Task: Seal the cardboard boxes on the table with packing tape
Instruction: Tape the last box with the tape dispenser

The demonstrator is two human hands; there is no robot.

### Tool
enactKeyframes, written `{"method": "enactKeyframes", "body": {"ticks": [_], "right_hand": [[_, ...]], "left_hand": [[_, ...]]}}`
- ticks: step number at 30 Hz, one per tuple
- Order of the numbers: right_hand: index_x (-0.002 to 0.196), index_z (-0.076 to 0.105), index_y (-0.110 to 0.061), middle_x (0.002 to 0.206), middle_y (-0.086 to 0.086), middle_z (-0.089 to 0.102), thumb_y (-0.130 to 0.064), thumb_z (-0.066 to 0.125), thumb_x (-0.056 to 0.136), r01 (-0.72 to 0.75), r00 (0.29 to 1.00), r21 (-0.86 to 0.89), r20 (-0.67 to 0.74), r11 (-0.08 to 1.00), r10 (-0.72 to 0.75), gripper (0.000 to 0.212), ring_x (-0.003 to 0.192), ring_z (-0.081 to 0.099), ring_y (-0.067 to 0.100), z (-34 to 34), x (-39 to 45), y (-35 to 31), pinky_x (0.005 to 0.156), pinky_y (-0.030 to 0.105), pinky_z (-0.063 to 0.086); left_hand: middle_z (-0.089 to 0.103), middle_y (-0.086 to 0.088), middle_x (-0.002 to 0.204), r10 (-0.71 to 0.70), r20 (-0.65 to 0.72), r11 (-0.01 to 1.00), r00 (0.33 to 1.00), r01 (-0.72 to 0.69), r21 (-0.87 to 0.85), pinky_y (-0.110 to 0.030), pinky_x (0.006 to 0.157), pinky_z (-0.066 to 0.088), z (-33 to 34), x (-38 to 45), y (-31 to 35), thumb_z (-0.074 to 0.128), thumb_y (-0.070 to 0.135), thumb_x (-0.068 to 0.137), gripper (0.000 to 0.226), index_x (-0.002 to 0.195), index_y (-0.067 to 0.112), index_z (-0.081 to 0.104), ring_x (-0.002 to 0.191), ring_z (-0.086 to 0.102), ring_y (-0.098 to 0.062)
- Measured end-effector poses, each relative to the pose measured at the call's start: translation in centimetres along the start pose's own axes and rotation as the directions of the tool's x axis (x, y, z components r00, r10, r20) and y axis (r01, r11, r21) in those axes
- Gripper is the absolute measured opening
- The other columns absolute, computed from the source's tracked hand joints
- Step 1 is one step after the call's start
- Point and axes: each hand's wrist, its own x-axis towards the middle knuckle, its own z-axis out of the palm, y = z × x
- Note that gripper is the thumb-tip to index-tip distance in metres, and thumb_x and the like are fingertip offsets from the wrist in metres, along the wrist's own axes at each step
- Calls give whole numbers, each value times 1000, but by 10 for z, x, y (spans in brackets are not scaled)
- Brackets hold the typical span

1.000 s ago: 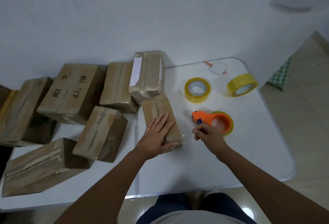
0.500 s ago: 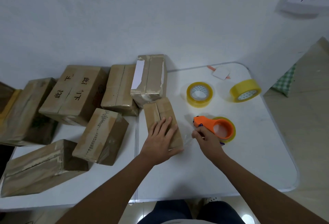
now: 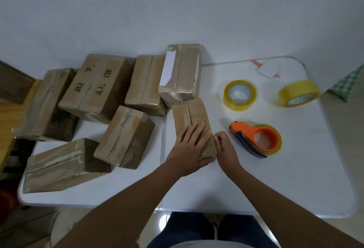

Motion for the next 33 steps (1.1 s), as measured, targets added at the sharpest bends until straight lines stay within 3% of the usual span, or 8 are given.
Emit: {"method": "enactKeyframes", "body": {"ticks": [3, 7, 10, 19, 22, 25, 29, 33], "right_hand": [[135, 41, -16, 122, 5, 47, -55, 36, 87, -116, 992, 104, 69, 988, 109, 63, 106, 53, 21, -2, 3, -5, 87, 32, 49], [144, 43, -22, 141, 0, 49, -35, 34, 106, -197, 974, 52, 128, 979, 189, 41, 125, 49, 16, -8, 4, -3, 103, 30, 41], [148, 38, -30, 150, -12, 40, -48, 30, 103, -283, 959, 208, 75, 936, 274, 49, 135, 42, 10, -6, -11, -10, 117, 38, 31], [152, 32, -22, 152, -2, 41, -31, 32, 106, -164, 986, 142, 38, 976, 160, 46, 131, 41, 7, 17, -28, -27, 103, 16, 31], [153, 27, -23, 155, -3, 36, -31, 31, 107, -159, 987, 156, 32, 975, 156, 48, 136, 38, 10, 15, -31, -30, 106, 17, 29], [156, 17, -26, 157, -4, 32, -33, 28, 106, -162, 987, 111, 31, 980, 160, 51, 137, 39, 15, 13, -39, -30, 108, 24, 32], [156, 18, -20, 160, 2, 26, -44, 37, 102, -178, 984, -12, 7, 984, 178, 62, 144, 31, 20, 8, -52, -30, 117, 35, 27], [154, 23, -21, 162, -6, 13, -63, 42, 92, 266, 960, -523, 70, 810, -270, 77, 150, 5, 15, 2, -50, -36, 120, 37, 7]], "left_hand": [[20, -14, 164, -2, -1, 1000, 1000, 2, -10, -52, 121, 19, 1, 0, -1, 33, 70, 95, 79, 154, 17, 31, 151, 17, -32], [21, -14, 163, 3, -31, 1000, 1000, -3, -20, -52, 121, 18, 3, -1, -2, 33, 70, 96, 79, 153, 17, 33, 151, 18, -32], [22, -14, 163, 0, -54, 1000, 999, -1, -10, -52, 121, 19, 5, -1, -2, 36, 70, 94, 79, 153, 17, 34, 151, 20, -32], [23, -12, 163, 1, -50, 999, 999, -3, -39, -52, 119, 22, 8, 0, -2, 53, 67, 86, 85, 153, 18, 34, 151, 18, -31], [13, -6, 166, 36, 37, 970, 999, -26, -243, -52, 121, 15, -8, 3, -9, 52, 66, 86, 83, 153, 21, 32, 154, 5, -23], [11, 6, 165, 44, 35, 784, 998, -13, -621, -39, 122, 21, -36, 5, -23, 62, 45, 93, 54, 141, 24, 50, 152, 8, -12], [29, 16, 156, -382, -118, 644, 917, 173, -745, -4, 107, 23, -59, -26, -27, 56, 29, 101, 28, 128, 28, 60, 143, 24, 3], [57, 10, 135, -702, 302, -74, 645, 356, -932, -26, 104, 41, -45, -73, -22, 51, 29, 103, 21, 118, 28, 65, 129, 50, -11]]}}
